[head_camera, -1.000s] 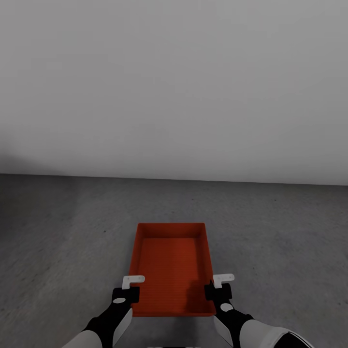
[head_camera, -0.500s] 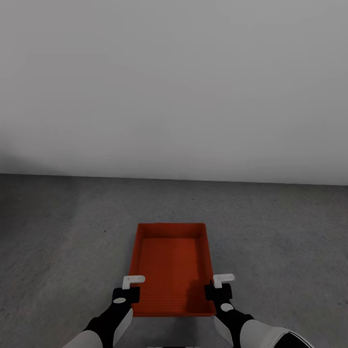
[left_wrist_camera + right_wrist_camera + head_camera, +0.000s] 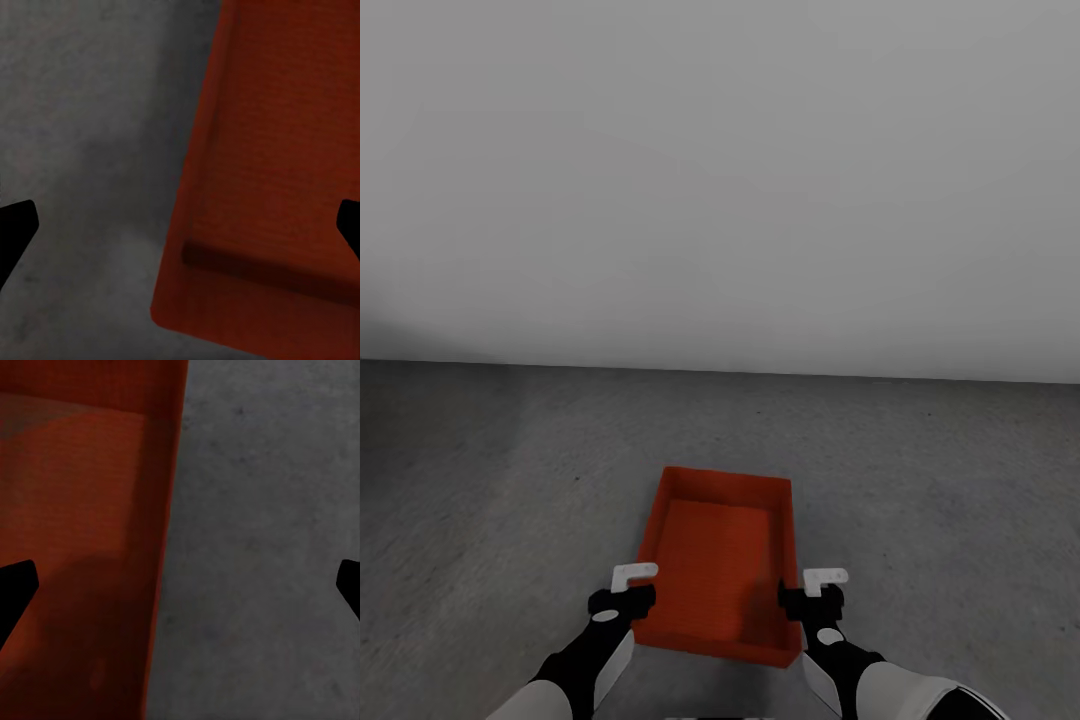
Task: Move the two storage containers from the living room to the garage. In the garage, place one container on the floor and stack the other container on top of it (either order is fine).
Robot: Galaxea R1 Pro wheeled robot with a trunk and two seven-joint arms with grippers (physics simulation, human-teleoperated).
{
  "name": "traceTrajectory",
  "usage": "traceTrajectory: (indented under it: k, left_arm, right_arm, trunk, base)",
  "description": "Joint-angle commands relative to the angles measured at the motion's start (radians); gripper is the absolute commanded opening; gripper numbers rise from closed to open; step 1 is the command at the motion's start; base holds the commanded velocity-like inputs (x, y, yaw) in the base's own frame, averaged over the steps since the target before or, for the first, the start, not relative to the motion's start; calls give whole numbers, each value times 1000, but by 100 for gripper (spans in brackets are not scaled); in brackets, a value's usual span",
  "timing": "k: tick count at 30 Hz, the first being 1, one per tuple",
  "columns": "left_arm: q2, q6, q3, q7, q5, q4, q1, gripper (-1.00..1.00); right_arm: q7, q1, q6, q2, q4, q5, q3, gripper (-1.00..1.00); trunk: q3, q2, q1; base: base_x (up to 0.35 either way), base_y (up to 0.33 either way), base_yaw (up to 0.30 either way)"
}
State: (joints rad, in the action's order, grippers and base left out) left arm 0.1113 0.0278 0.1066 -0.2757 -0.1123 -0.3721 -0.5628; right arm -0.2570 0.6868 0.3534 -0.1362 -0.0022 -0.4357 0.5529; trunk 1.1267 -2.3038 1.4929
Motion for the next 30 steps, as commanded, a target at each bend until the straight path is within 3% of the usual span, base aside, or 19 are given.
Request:
traceTrajectory:
  k: [1, 12, 30]
  left_arm:
    - [0, 3, 9, -7, -10, -2, 0, 100]
    - [2, 3, 10, -9, -12, -2, 0, 100]
    - [2, 3, 8, -10, -12, -2, 0, 100]
  right_arm:
    - [-3, 0, 2, 0, 1, -8, 9, 100]
    - [-4, 0, 2, 1, 1, -8, 9, 100]
    - [-3, 0, 2, 1, 1, -8, 9, 100]
  trunk:
    - [1, 0, 0]
    - [1, 0, 0]
    - [-56, 126, -69]
  base:
    - [0, 0, 0]
    - [0, 0, 0]
    - [0, 0, 0]
